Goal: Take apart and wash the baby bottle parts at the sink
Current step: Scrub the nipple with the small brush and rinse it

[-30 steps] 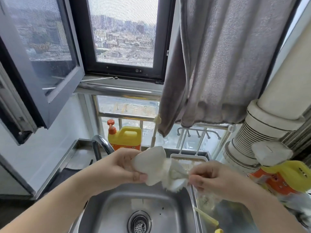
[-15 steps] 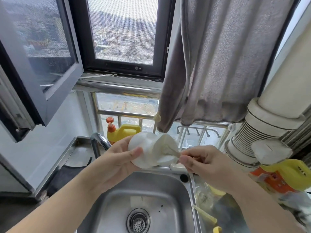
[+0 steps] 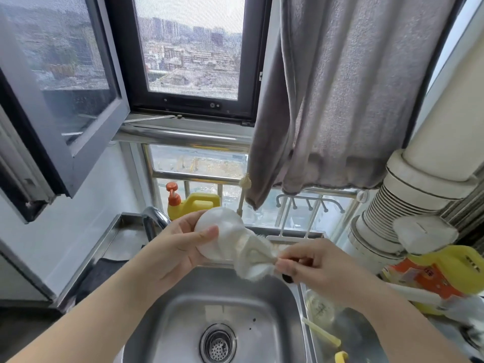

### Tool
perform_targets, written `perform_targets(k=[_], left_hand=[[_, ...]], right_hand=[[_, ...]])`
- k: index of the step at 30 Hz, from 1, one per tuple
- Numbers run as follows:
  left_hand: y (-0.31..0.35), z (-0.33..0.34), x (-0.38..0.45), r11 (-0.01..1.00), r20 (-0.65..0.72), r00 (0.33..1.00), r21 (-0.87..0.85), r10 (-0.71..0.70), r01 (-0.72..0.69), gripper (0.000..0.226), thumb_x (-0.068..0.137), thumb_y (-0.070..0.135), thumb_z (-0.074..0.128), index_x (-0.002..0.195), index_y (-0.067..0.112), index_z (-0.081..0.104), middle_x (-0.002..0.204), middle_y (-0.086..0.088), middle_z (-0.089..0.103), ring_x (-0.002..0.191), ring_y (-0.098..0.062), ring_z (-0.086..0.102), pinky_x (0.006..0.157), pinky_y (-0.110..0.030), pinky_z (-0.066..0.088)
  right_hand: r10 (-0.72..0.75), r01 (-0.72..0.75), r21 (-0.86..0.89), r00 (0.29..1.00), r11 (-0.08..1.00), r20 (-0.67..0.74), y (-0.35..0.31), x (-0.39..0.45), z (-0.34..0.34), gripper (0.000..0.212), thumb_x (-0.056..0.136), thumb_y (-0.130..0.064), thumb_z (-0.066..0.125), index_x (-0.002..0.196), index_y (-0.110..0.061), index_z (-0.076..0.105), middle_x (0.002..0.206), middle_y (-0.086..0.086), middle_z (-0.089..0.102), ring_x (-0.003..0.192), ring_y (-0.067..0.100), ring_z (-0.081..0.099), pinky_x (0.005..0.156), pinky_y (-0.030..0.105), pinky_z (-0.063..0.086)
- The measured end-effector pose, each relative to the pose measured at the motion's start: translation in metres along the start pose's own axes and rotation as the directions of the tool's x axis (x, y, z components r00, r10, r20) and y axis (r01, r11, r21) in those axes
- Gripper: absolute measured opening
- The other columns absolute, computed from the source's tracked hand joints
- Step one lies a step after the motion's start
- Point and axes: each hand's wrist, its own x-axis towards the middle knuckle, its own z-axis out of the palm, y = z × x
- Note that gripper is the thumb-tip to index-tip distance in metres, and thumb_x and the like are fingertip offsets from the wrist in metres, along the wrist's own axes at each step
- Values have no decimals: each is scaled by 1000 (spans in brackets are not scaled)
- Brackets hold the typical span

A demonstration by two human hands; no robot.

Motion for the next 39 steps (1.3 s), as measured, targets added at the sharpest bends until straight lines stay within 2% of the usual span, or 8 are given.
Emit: perform_targets(k=[2,6,11,17,21,26,34,39], left_hand=[[0,-1,-3,999,41,999,-37,26,-24,74,45,21,95,113,9,69,121,-18,63,106,-36,63,87,-57,52],[-5,10,-4,993,140,989,-112,44,-28,62,47,22,95,104,11,73,103,-13,70,88,-26,69,69,-37,58],[-3,-1,-7,987,150,985,-148,92,-69,49,53,28,93,97,13,76,99,-7,73,87,-23,70,75,-37,59],[-5,-8,-1,954,266,949,-286,170,-91,36,75,16,79,110,14,70,115,-7,67,102,-25,66,84,-43,56],[-6,-6,-6,994,202,979,-107,34,-12,52,50,4,88,100,8,72,100,-14,67,87,-28,67,72,-38,57],[-7,7,-12,934,208,961,341,-184,105,55,52,2,79,106,6,70,102,-15,69,92,-26,67,75,-30,55],[-6,7,-19,979,59,995,189,-83,70,60,33,15,96,90,20,78,93,-7,74,88,-20,71,71,-24,56],[-17,14,-14,989,56,995,124,-85,78,72,34,22,98,101,12,74,102,-14,71,91,-24,69,74,-25,56]], right_hand=[[45,-35,124,996,992,-75,8,1,-8,20,89,-38,62,73,-34,73,56,-6,49,56,10,42,56,22,36],[-67,80,328,997,941,-50,2,14,2,29,86,-49,55,74,-31,74,51,-9,43,51,11,36,53,24,30],[-59,34,270,994,962,87,6,6,0,30,86,-55,56,75,-33,72,53,-11,47,56,20,36,53,27,24],[-90,60,397,994,916,57,1,11,8,27,92,-34,53,81,-21,73,50,-13,42,47,5,33,51,16,27],[-81,58,364,996,929,46,4,10,9,31,94,-34,52,69,-33,70,50,-12,42,49,7,32,58,26,32],[-79,60,245,995,968,67,4,10,13,30,92,-34,54,66,-41,68,51,-12,45,51,8,36,54,17,29],[92,-100,222,995,970,45,21,1,2,26,84,-46,53,77,-32,74,50,-12,48,51,11,37,54,25,29],[10,-24,310,999,950,49,19,0,11,25,87,-42,54,73,-33,72,54,-10,49,54,11,38,54,20,30]])
